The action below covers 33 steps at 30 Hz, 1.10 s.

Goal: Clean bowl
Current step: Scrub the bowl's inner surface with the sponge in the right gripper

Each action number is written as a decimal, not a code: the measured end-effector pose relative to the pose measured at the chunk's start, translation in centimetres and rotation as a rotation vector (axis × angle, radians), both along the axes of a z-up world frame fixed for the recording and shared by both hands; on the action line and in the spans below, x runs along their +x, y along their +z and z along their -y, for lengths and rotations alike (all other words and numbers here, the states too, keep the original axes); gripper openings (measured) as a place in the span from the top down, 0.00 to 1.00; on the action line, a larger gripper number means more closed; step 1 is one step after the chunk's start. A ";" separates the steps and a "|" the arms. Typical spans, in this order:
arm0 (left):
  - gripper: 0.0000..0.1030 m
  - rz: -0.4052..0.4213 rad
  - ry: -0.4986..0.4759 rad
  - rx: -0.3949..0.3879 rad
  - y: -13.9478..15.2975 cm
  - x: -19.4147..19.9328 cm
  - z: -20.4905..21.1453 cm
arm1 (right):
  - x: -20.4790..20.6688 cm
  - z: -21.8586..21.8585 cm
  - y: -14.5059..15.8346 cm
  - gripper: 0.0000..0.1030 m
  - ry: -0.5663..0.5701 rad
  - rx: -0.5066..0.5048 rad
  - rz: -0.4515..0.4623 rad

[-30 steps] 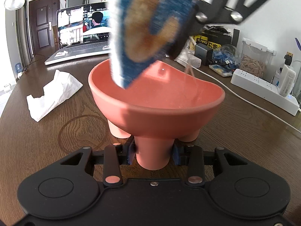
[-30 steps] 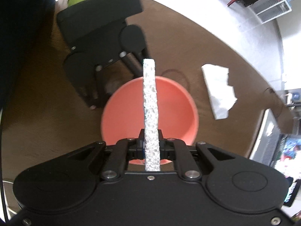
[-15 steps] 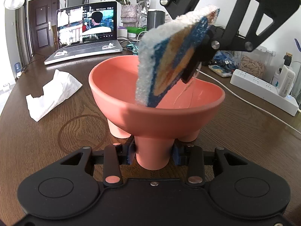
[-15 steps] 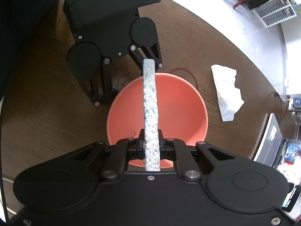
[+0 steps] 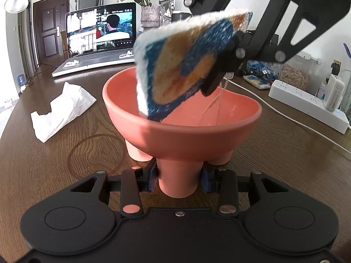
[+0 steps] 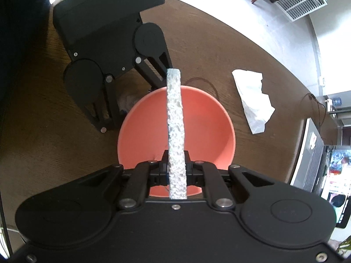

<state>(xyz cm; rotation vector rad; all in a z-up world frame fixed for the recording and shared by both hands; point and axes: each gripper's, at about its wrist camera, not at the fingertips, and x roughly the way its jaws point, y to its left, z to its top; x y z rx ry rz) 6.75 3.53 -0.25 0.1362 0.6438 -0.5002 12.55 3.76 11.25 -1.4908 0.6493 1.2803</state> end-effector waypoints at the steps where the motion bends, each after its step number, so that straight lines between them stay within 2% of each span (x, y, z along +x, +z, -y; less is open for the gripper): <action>1: 0.63 0.000 -0.001 0.000 0.0 0.0 0.0 | 0.0 -0.1 -0.2 0.90 -0.020 0.013 -0.002; 6: 0.63 0.005 -0.006 0.010 0.0 -0.1 0.1 | 0.4 0.1 -1.3 0.90 -0.125 0.044 -0.026; 13: 0.63 0.008 -0.004 0.011 -0.1 -0.1 0.1 | 0.4 -0.6 -2.9 0.89 -0.165 0.019 -0.030; 23: 0.63 0.007 0.001 0.011 -0.1 -0.1 0.2 | 1.2 -2.0 -2.0 0.90 -0.226 0.030 -0.031; 30: 0.63 0.006 0.002 0.010 0.0 -0.1 0.2 | 1.4 -1.8 -1.8 0.90 -0.229 0.029 0.020; 33: 0.63 0.004 0.002 0.008 0.0 -0.1 0.2 | 1.8 -2.4 -0.9 0.90 -0.267 0.072 0.025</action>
